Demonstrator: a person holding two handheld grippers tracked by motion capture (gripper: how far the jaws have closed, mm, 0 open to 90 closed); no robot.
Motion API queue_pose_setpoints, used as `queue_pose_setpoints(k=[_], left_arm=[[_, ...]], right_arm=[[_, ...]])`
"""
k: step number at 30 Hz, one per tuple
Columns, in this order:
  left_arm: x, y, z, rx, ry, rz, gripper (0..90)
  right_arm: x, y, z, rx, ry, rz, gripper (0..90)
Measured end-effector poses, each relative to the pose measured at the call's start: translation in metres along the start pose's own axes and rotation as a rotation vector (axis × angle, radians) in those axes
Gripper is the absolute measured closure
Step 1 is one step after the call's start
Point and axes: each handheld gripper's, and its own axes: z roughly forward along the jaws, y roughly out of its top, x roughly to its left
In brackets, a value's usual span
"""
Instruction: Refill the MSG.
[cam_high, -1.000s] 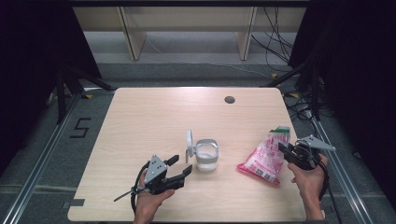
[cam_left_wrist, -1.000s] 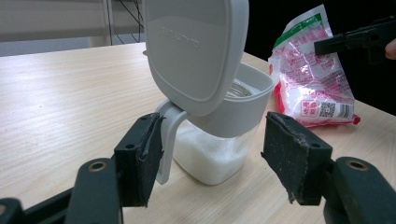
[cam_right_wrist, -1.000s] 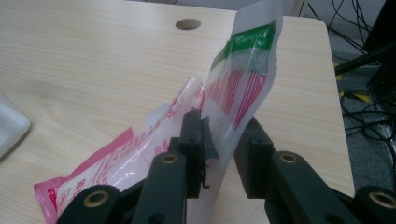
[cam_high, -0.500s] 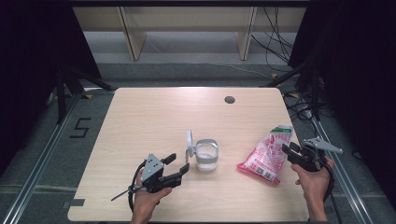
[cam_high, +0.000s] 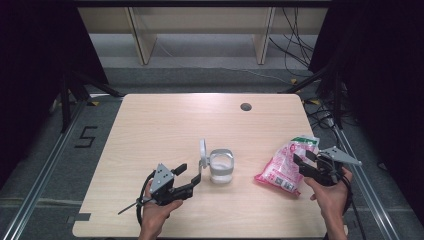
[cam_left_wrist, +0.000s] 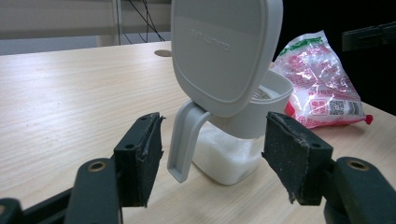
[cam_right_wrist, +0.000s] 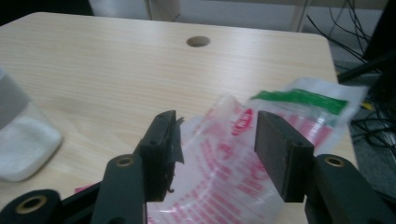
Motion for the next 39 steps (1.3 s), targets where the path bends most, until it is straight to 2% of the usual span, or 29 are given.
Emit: queue_pose_setpoints(k=[2, 5, 6, 8, 9, 10, 11, 12, 16, 19, 20, 23, 24, 26, 27, 28, 30, 33, 35, 36, 38, 39], left_arm=[[0.002, 0.001, -0.001, 0.000, 0.005, -0.005, 36.4], [0.006, 0.002, -0.002, -0.008, 0.012, 0.000, 36.6], [0.006, 0.003, -0.003, -0.011, 0.012, -0.009, 36.6], [0.008, 0.004, -0.002, -0.017, 0.015, -0.010, 36.7], [0.009, 0.004, -0.002, -0.002, 0.022, -0.004, 36.7], [0.009, 0.004, -0.002, -0.002, 0.022, -0.004, 36.8], [0.009, 0.004, 0.000, -0.007, 0.017, -0.009, 36.8], [0.009, 0.004, 0.000, -0.006, 0.012, -0.005, 37.0], [0.007, 0.005, 0.003, 0.008, 0.016, 0.015, 37.7], [0.008, 0.005, 0.003, 0.003, 0.014, 0.009, 38.6], [0.010, 0.006, 0.001, 0.005, 0.017, 0.024, 39.6], [0.015, 0.007, -0.001, 0.002, 0.019, 0.032, 45.3], [0.015, 0.007, -0.001, -0.003, 0.019, 0.033, 48.7], [0.017, 0.008, -0.002, -0.009, 0.009, 0.043, 50.5], [0.018, 0.009, -0.002, -0.005, 0.015, 0.057, 52.9], [0.018, 0.009, -0.002, -0.008, 0.017, 0.052, 55.3], [0.020, 0.010, -0.001, -0.012, 0.004, 0.068, 60.2], [0.019, 0.011, 0.000, -0.013, 0.004, 0.078, 68.4], [0.018, 0.011, 0.001, -0.016, 0.026, 0.080, 74.5], [0.018, 0.012, 0.001, -0.012, 0.016, 0.101, 76.5], [0.017, 0.012, 0.001, -0.015, 0.018, 0.101, 79.7], [0.017, 0.013, 0.002, -0.012, 0.013, 0.112, 82.5]], right_arm=[[0.011, 0.000, 0.002, 0.000, 0.026, -0.014, 46.2], [0.022, 0.001, 0.007, 0.003, 0.066, -0.087, 43.1], [0.030, 0.000, 0.007, 0.011, 0.084, -0.073, 42.7], [0.039, -0.001, 0.008, 0.021, 0.123, -0.097, 40.9], [0.043, -0.001, 0.010, 0.018, 0.144, -0.112, 40.1], [0.043, -0.001, 0.010, 0.018, 0.144, -0.112, 40.1], [0.047, -0.002, 0.012, 0.028, 0.168, -0.136, 39.5], [0.048, -0.002, 0.013, 0.027, 0.169, -0.148, 39.1], [0.055, -0.007, 0.015, 0.034, 0.205, -0.151, 37.3], [0.059, -0.011, 0.015, 0.042, 0.222, -0.162, 35.8], [0.061, -0.012, 0.016, 0.037, 0.226, -0.162, 34.8], [0.065, -0.018, 0.019, 0.051, 0.233, -0.167, 31.9], [0.066, -0.020, 0.020, 0.063, 0.254, -0.168, 31.6], [0.068, -0.021, 0.020, 0.066, 0.255, -0.174, 29.7], [0.069, -0.022, 0.020, 0.073, 0.256, -0.182, 28.7], [0.071, -0.023, 0.020, 0.070, 0.258, -0.182, 27.9], [0.072, -0.024, 0.021, 0.079, 0.263, -0.185, 24.0], [0.074, -0.026, 0.020, 0.088, 0.263, -0.180, 24.3], [0.074, -0.028, 0.021, 0.088, 0.267, -0.177, 23.7], [0.075, -0.028, 0.020, 0.093, 0.263, -0.190, 23.2], [0.076, -0.029, 0.019, 0.086, 0.272, -0.177, 21.9], [0.079, -0.030, 0.016, 0.110, 0.270, -0.148, 21.5]])
